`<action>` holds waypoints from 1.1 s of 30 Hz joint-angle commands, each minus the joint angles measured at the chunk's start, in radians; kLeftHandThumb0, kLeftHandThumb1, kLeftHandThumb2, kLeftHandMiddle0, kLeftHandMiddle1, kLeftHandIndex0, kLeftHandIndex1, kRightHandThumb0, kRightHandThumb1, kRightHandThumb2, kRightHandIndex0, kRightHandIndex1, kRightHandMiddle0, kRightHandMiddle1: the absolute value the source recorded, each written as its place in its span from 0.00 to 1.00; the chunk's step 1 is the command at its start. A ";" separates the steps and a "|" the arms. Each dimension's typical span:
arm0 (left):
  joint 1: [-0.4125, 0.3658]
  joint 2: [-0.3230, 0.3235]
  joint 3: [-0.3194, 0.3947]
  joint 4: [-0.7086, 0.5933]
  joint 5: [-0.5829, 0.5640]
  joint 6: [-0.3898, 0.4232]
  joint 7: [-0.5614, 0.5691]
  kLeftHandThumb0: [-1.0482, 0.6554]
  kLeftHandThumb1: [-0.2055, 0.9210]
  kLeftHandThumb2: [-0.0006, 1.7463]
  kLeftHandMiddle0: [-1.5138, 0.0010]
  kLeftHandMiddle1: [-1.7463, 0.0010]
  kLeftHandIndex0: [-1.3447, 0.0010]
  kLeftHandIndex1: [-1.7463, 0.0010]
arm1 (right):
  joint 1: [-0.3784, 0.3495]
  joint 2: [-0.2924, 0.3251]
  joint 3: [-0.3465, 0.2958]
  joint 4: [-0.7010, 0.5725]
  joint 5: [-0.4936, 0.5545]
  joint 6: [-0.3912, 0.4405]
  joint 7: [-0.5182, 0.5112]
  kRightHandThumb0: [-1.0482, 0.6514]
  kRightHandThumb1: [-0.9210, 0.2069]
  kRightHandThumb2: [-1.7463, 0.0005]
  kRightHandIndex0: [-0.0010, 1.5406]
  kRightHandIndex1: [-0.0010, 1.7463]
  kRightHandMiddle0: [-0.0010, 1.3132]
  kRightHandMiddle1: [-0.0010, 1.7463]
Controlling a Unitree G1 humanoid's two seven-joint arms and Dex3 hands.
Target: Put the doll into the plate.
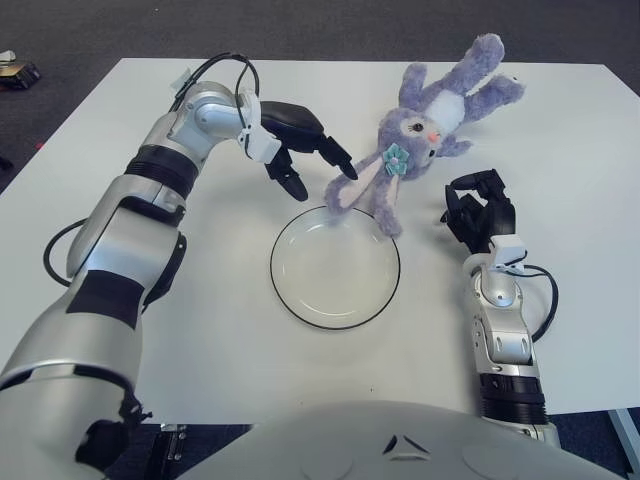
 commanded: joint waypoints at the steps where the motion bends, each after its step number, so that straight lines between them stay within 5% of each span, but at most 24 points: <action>1: -0.008 -0.018 0.008 -0.005 -0.050 0.038 -0.076 0.16 1.00 0.32 0.58 1.00 0.64 0.95 | 0.029 0.006 -0.002 0.041 -0.003 -0.008 -0.001 0.41 0.00 0.78 0.48 1.00 0.27 0.92; 10: 0.006 -0.034 0.036 -0.016 -0.077 0.075 -0.124 0.16 1.00 0.33 0.60 1.00 0.65 0.96 | 0.029 0.005 -0.002 0.041 -0.003 -0.008 -0.001 0.41 0.00 0.78 0.48 1.00 0.27 0.92; 13: 0.046 -0.043 0.058 -0.082 -0.062 0.241 -0.071 0.17 1.00 0.35 0.59 1.00 0.63 0.96 | 0.031 0.005 -0.002 0.038 -0.003 -0.008 0.000 0.41 0.00 0.78 0.48 1.00 0.26 0.92; 18: 0.093 -0.051 0.085 -0.182 -0.076 0.383 -0.050 0.19 1.00 0.37 0.54 0.98 0.59 0.94 | 0.031 0.004 -0.003 0.036 -0.003 -0.007 0.001 0.41 0.00 0.78 0.48 1.00 0.26 0.92; 33: 0.139 -0.075 0.113 -0.298 -0.093 0.553 -0.066 0.23 1.00 0.37 0.51 0.97 0.59 0.94 | 0.030 0.001 -0.004 0.038 -0.002 -0.006 0.001 0.41 0.00 0.78 0.48 1.00 0.26 0.92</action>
